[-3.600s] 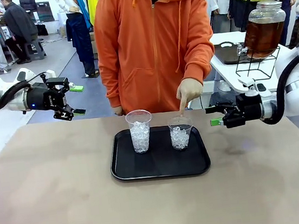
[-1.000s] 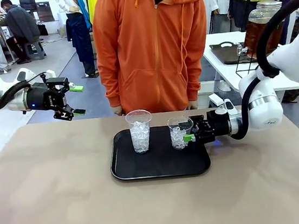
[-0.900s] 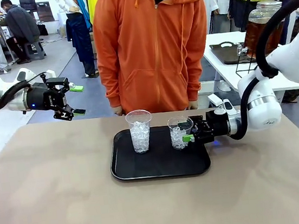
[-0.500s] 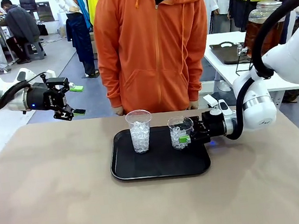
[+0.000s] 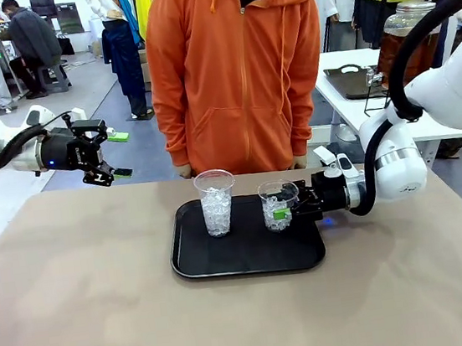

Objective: Pour the drink into the iced cup.
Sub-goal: Pick up the iced cup indicated by the human and present it to them, then open the gripper to release the iced cup you were holding.

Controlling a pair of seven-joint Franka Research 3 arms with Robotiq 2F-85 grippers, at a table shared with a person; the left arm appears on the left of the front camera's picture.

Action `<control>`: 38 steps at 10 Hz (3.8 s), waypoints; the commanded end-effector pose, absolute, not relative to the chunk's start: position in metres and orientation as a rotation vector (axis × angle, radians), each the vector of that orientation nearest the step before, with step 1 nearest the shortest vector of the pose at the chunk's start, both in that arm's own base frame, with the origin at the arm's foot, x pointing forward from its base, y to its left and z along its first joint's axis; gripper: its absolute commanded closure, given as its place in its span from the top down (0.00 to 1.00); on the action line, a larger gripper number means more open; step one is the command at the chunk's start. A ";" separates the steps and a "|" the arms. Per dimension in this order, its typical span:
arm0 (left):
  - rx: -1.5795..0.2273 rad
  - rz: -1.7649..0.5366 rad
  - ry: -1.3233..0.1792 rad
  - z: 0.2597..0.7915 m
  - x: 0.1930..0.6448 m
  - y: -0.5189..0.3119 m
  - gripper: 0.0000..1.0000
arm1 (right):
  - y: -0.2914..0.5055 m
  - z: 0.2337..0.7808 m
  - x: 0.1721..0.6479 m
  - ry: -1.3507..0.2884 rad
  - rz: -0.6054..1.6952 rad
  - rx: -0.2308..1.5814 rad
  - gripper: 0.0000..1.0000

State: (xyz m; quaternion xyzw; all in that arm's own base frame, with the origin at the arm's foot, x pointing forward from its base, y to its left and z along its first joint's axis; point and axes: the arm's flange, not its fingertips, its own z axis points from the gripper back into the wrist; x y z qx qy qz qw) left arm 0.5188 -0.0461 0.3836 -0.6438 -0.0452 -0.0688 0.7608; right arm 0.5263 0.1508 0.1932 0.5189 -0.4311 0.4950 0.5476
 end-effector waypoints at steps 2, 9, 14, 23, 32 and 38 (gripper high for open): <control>-1.409 -0.143 -0.099 0.385 0.518 -0.046 1.00 | 0.148 0.210 0.529 -1.010 1.145 1.275 0.80; -1.409 -0.143 -0.099 0.385 0.518 -0.046 1.00 | 0.142 0.330 0.567 -1.016 1.141 1.271 0.80; -1.409 -0.143 -0.099 0.385 0.518 -0.046 1.00 | 0.145 0.353 0.575 -1.061 1.169 1.253 0.80; -1.409 -0.143 -0.099 0.385 0.518 -0.046 1.00 | 0.145 0.353 0.575 -1.061 1.169 1.253 0.80; -1.409 -0.143 -0.099 0.385 0.518 -0.046 1.00 | 0.145 0.353 0.575 -1.061 1.169 1.253 0.80; -1.409 -0.143 -0.099 0.385 0.518 -0.046 1.00 | 0.145 0.353 0.575 -1.061 1.169 1.253 0.80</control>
